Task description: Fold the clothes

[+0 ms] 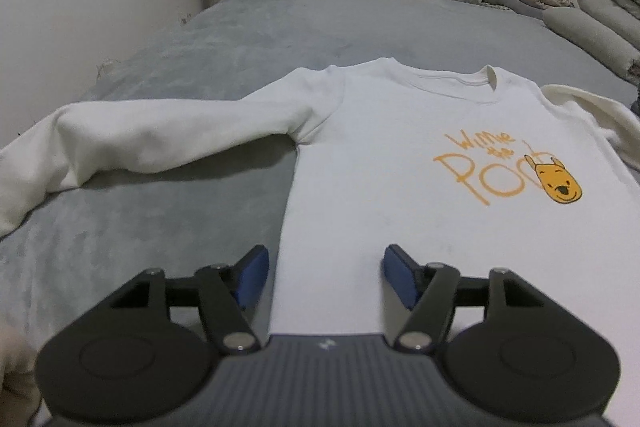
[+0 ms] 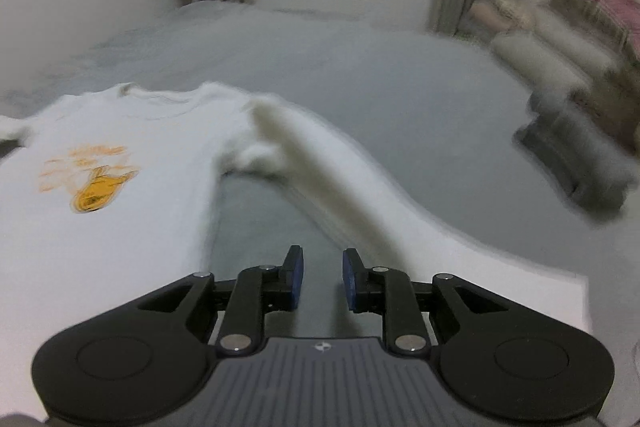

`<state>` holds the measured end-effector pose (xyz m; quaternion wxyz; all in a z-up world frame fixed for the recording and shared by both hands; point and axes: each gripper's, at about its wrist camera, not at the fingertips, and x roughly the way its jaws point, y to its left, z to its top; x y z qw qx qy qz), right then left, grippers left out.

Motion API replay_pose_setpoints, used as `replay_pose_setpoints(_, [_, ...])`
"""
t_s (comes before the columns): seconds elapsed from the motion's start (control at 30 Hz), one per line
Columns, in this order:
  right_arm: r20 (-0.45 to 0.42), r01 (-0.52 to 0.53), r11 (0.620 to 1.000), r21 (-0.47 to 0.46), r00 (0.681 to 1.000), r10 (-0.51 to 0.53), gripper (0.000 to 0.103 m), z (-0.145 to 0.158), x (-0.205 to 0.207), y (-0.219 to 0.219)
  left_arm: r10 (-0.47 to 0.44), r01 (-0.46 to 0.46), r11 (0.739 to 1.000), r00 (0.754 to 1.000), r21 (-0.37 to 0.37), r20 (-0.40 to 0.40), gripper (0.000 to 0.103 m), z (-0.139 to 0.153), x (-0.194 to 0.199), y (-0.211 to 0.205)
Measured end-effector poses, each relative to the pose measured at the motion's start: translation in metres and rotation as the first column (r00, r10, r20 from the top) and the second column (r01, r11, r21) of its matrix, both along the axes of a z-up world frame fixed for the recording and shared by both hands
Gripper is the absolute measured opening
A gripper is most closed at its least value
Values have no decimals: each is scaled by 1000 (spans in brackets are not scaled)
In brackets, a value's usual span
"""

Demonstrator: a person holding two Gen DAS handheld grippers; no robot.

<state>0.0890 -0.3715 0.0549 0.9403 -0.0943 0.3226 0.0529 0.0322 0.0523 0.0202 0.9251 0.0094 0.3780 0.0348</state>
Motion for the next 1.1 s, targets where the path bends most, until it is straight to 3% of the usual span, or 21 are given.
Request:
replay_pose_setpoints(0.13, [75,8,999,-42,997,-5,28,8,23,-2,-12,12,1000,1000,-15,-2,62,4,2,0])
replay_pose_setpoints(0.2, [135,12,995,-96,991,1,45,12,35,2,-20,20,999,1000,-25,-4,63,5,3,2])
replay_pose_setpoints(0.23, [138,-5,993,-114,990,21,60,13,42,4,-23,22,999,1000,-27,-4,64,5,3,4])
replay_pose_setpoints(0.27, [140,-22,991,-133,989,40,65,14,49,7,-24,23,999,1000,-30,-5,64,5,3,5])
replay_pose_setpoints(0.4, [36,-137,983,-122,989,142,65,12,81,9,-32,32,999,999,-24,-4,64,4,5,4])
replay_pose_setpoints(0.43, [6,-157,980,-122,987,159,64,9,88,9,-36,36,999,999,-16,-3,64,3,5,3])
replay_pose_setpoints(0.5, [-55,-189,977,-98,981,185,49,3,98,6,-44,44,999,999,-4,1,64,3,5,1])
replay_pose_setpoints(0.53, [-84,-203,976,-81,977,196,15,0,103,5,-44,44,999,999,-4,1,64,3,5,1])
replay_pose_setpoints(0.57, [-91,-203,976,-77,976,196,3,-2,104,4,-42,42,999,999,-10,1,64,3,6,3])
replay_pose_setpoints(0.7, [54,-100,976,-192,992,113,3,5,95,4,-13,14,1000,1000,-24,14,64,6,6,6])
replay_pose_setpoints(0.8, [111,-51,978,-205,991,75,3,15,102,2,-5,5,1000,1000,-25,21,64,7,7,9])
replay_pose_setpoints(0.87, [102,-39,974,-225,993,63,3,17,115,6,-1,1,1000,1000,-23,17,64,5,9,10])
replay_pose_setpoints(1.0, [-27,-58,937,-344,998,52,3,-2,149,17,0,0,1000,1000,-15,19,64,3,11,12])
replay_pose_setpoints(1.1, [-77,-7,908,-418,997,-28,13,-23,164,15,-2,3,1000,1000,-7,22,66,2,12,13])
